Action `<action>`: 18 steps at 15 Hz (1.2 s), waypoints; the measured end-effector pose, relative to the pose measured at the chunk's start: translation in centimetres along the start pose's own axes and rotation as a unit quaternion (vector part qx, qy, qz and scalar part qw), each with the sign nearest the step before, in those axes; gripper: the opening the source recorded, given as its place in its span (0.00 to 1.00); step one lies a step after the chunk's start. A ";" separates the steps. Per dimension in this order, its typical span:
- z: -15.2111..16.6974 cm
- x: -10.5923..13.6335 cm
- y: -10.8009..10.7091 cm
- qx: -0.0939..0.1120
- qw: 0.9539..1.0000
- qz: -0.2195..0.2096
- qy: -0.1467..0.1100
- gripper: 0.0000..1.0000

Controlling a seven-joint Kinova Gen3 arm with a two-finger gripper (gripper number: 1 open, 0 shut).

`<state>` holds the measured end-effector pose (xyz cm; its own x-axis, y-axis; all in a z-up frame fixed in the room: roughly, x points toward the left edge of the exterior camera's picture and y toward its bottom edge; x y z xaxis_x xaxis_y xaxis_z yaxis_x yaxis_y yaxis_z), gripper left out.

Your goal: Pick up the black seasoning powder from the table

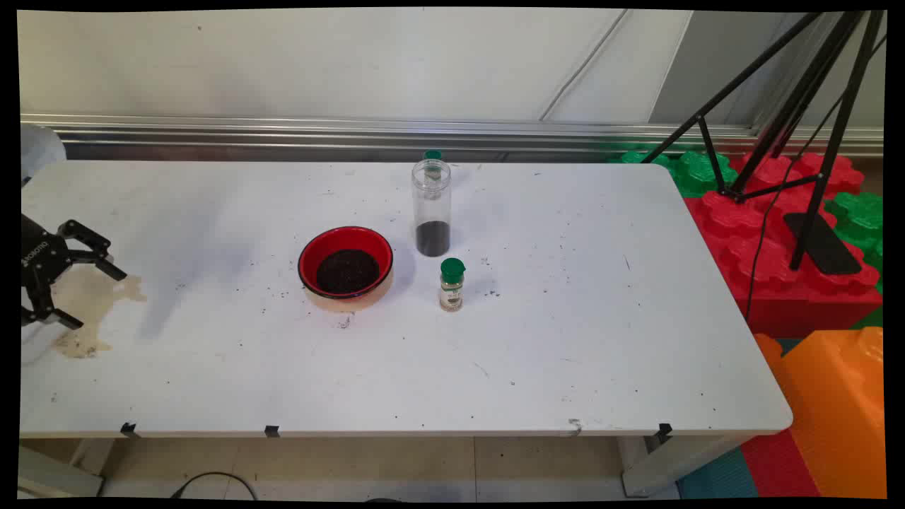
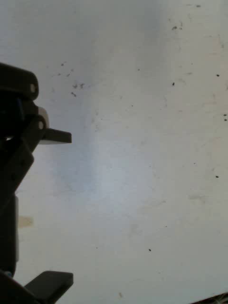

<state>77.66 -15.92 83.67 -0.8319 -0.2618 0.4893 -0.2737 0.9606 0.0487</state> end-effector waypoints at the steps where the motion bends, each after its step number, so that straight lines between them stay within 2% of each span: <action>1: -0.1 0.1 -0.1 0.001 1.000 -0.001 0.000 1.00; 10: -1.2 2.2 -1.3 0.016 0.999 -0.032 0.011 1.00; 18: -2.1 6.4 -4.0 0.040 0.996 -0.075 0.031 1.00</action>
<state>74.42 -21.27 88.41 -0.7481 -0.3940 0.5340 -0.4333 0.8995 0.0566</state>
